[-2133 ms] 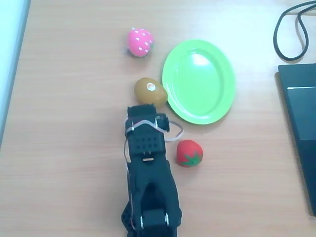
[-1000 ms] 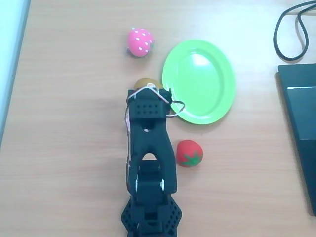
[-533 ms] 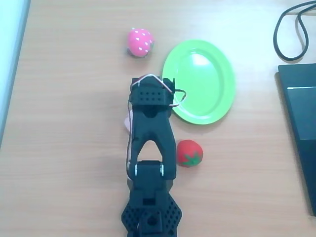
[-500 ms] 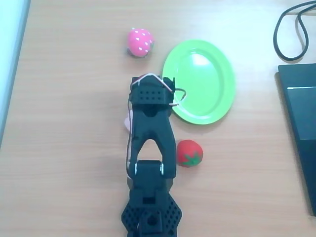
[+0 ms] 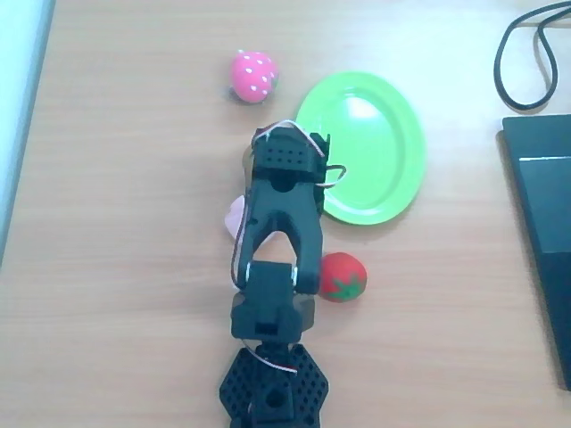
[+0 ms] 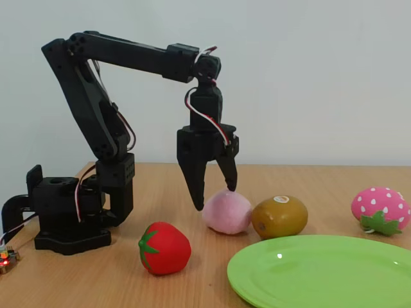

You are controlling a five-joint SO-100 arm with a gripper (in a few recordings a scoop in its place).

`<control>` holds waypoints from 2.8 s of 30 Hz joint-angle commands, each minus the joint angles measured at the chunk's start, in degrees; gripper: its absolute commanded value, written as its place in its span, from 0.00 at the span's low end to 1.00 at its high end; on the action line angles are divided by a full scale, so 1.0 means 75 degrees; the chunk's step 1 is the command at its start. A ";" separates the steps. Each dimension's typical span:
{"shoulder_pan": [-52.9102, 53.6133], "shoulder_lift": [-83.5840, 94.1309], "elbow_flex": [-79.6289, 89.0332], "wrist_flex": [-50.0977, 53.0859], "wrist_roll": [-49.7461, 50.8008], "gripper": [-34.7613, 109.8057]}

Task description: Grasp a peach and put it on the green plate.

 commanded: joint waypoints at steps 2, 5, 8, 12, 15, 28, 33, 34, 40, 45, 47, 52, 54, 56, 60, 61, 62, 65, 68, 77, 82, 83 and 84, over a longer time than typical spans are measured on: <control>0.0012 -0.0047 -0.0129 -0.0293 -0.0035 0.53; -0.0164 -0.0059 0.0059 -0.0785 -0.0012 0.53; -0.0352 -0.0047 0.0234 -0.1277 0.0047 0.53; -0.0504 -0.0070 0.0398 -0.1605 0.0117 0.53; -0.0586 -0.0141 0.0598 -0.1805 0.0070 0.52; -0.0680 -0.0984 0.0633 -0.2262 -0.0445 0.51; -0.0773 -0.1125 0.0727 -0.2391 -0.0797 0.49; -0.0809 -0.1148 0.0762 -0.2402 -0.0809 0.49; -0.0914 -0.1137 0.1078 -0.2402 -0.0973 0.50; -0.0961 -0.1125 0.1184 -0.2402 -0.0914 0.46; -0.0973 -0.1137 0.1195 -0.2402 -0.0937 0.44; -0.0973 -0.1102 0.1207 -0.2438 -0.0785 0.44; -0.0984 -0.1043 0.1195 -0.2449 -0.0633 0.44; -0.1008 -0.0914 0.1184 -0.2449 -0.0492 0.45; -0.1148 -0.0527 0.1102 -0.2449 0.0059 0.45; -0.1195 -0.0422 0.1066 -0.2449 0.0234 0.45; -0.1242 -0.0316 0.1031 -0.2449 0.0375 0.45; -0.1371 -0.0082 0.0832 -0.2426 0.1055 0.45; -0.1453 0.0035 0.0504 -0.2426 0.2027 0.45; -0.1453 0.0246 -0.0352 -0.2426 0.3645 0.44; -0.1383 0.0141 -0.1055 -0.2426 0.4348 0.45; -0.1359 0.0082 -0.1219 -0.2426 0.4523 0.45; -0.1324 0.0000 -0.1383 -0.2426 0.4676 0.45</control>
